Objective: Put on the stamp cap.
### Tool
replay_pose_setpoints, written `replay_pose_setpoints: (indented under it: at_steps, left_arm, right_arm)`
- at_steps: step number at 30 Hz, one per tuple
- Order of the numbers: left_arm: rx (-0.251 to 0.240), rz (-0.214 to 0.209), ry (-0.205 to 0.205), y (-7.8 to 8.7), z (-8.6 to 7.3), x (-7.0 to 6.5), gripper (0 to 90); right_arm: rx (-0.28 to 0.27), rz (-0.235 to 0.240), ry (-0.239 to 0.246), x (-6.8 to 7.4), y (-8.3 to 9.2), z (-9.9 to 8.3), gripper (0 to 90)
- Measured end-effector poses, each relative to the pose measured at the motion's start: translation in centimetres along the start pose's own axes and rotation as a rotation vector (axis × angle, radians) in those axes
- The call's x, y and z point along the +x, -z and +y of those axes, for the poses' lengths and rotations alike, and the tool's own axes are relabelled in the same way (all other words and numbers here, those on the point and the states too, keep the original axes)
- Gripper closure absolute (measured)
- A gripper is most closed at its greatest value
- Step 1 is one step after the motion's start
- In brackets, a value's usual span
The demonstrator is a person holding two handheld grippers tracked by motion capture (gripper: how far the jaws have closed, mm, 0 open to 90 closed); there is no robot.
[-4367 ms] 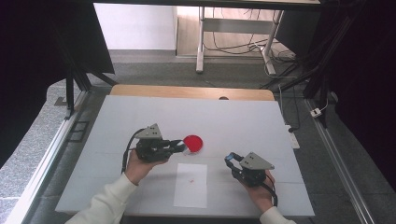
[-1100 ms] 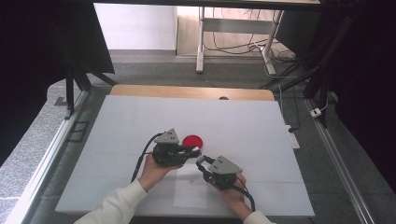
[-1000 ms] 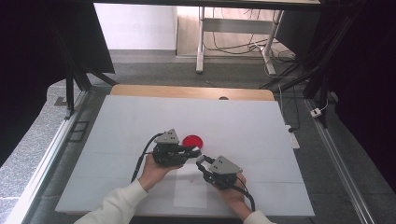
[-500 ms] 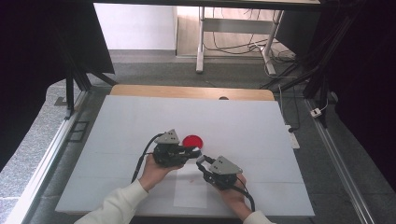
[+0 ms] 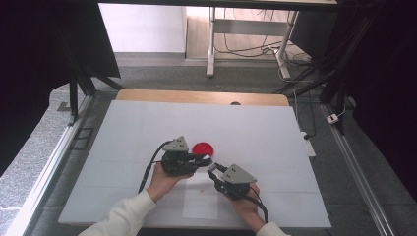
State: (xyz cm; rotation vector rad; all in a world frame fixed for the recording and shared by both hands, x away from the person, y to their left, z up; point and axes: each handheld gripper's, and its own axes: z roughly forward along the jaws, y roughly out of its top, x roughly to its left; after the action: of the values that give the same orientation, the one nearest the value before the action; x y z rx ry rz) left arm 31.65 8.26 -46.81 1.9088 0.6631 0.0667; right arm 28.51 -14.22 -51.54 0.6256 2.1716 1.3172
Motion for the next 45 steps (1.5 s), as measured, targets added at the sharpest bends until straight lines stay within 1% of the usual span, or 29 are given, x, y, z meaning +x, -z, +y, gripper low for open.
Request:
replay_pose_setpoints:
  at_steps: [5,7,8,12,15,19,29,40,45]
  left_arm:
    - [-0.005,-0.001,0.003,0.03,0.02,-0.03,74.9]
    - [-0.012,-0.017,0.016,0.07,0.03,0.04,75.0]
    - [-0.013,-0.019,0.018,0.08,0.04,0.04,75.0]
    - [-0.015,-0.009,0.016,0.08,0.02,0.05,75.0]
    - [-0.016,-0.014,0.023,-0.03,-0.04,0.06,74.9]
    - [-0.015,-0.006,0.019,-0.13,-0.04,-0.07,75.0]
    - [-0.032,0.004,0.042,-0.25,-0.28,-0.01,75.1]
    - [-0.042,0.013,0.049,-0.35,-0.41,-0.12,75.1]
    - [-0.031,0.006,0.052,-0.52,-0.5,-0.09,75.3]
  right_arm:
    - [-0.002,-0.004,0.005,0.05,0.0,-0.03,64.2]
    - [-0.002,-0.007,0.005,0.05,0.0,-0.04,64.2]
    - [-0.003,-0.009,0.005,0.03,0.0,-0.05,64.2]
    - [-0.008,-0.014,0.006,0.03,0.06,-0.04,64.3]
    - [-0.01,-0.013,0.009,0.04,0.05,-0.03,64.3]
    - [-0.008,-0.016,0.006,0.03,0.06,-0.05,64.3]
    - [-0.01,-0.046,0.014,0.02,0.13,-0.08,64.4]
    - [-0.012,-0.068,0.027,0.15,0.19,-0.07,64.5]
    - [-0.013,-0.082,0.028,0.09,0.26,-0.04,64.7]
